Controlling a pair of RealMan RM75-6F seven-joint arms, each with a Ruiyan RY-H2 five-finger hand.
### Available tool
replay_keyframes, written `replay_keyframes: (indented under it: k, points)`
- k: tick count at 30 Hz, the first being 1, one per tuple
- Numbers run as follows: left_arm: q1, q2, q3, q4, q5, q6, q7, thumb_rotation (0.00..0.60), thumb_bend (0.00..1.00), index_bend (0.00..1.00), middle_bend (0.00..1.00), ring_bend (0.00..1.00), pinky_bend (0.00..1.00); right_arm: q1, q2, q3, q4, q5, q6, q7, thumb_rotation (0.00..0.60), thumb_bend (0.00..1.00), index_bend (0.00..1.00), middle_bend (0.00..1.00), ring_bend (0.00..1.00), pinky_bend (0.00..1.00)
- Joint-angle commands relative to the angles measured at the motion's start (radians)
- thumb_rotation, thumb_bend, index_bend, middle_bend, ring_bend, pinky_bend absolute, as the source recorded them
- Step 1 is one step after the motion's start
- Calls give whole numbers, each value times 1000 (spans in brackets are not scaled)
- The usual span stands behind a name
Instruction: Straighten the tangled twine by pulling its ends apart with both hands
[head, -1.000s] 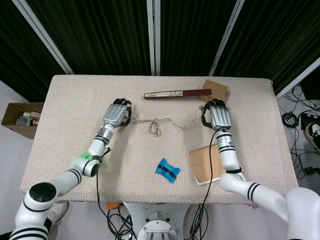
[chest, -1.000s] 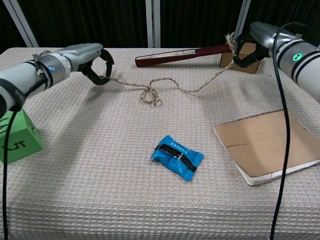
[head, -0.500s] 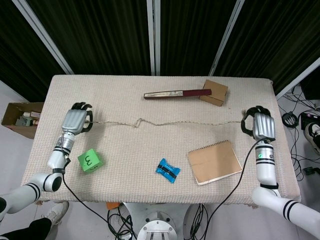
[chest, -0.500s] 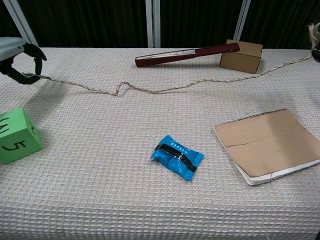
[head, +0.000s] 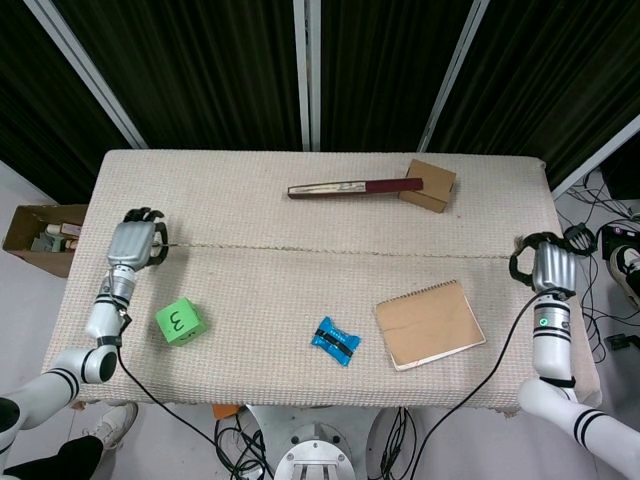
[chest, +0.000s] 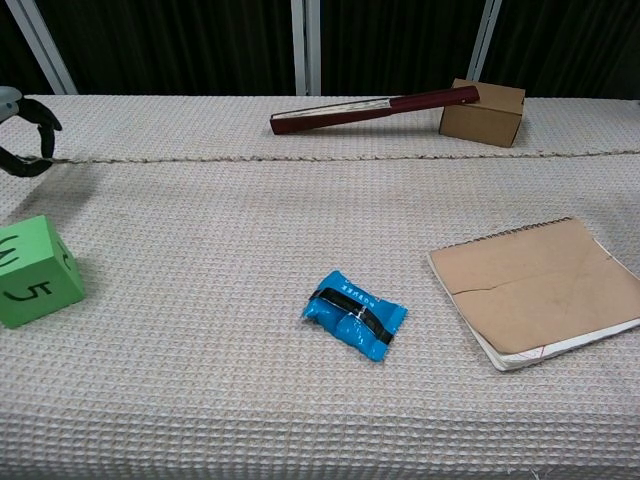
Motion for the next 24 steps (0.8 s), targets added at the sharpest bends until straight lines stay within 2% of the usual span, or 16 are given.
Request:
replay_keyframes:
  k: [1, 7, 10, 13, 14, 18, 21, 24]
  points:
    - [0, -14, -2, 24, 6, -3, -13, 600, 458, 612, 217, 99, 120, 0, -39, -11, 49, -11, -26, 23, 600, 535, 685, 347, 148, 180]
    - [1, -43, -2, 80, 21, 1, -25, 600, 459, 611, 217, 99, 120, 9, -115, -13, 162, -39, -58, 82, 600, 535, 672, 345, 147, 180]
    - [1, -47, 0, 92, 27, -7, -32, 600, 453, 602, 217, 99, 120, 13, -140, -17, 205, -65, -81, 124, 600, 531, 632, 334, 147, 174]
    - [2, -47, 5, 93, 37, -12, -35, 600, 419, 540, 217, 99, 120, 13, -157, -22, 235, -94, -84, 158, 600, 506, 517, 304, 140, 157]
    - [2, -46, 7, 91, 41, -12, -34, 600, 395, 505, 217, 99, 120, 12, -161, -23, 241, -103, -80, 166, 600, 481, 442, 284, 133, 150]
    - [7, -46, 11, 80, 50, -3, -25, 600, 302, 402, 213, 99, 120, 5, -165, -26, 248, -140, -55, 191, 600, 341, 246, 206, 88, 134]
    - [15, -29, 8, 44, 49, 2, -17, 600, 251, 341, 198, 99, 120, -9, -142, -31, 219, -170, -23, 191, 600, 266, 160, 162, 60, 122]
    - [44, 20, -5, -45, 54, 66, -31, 600, 223, 316, 194, 99, 120, -36, -77, -36, 136, -199, 27, 173, 600, 232, 110, 135, 51, 115]
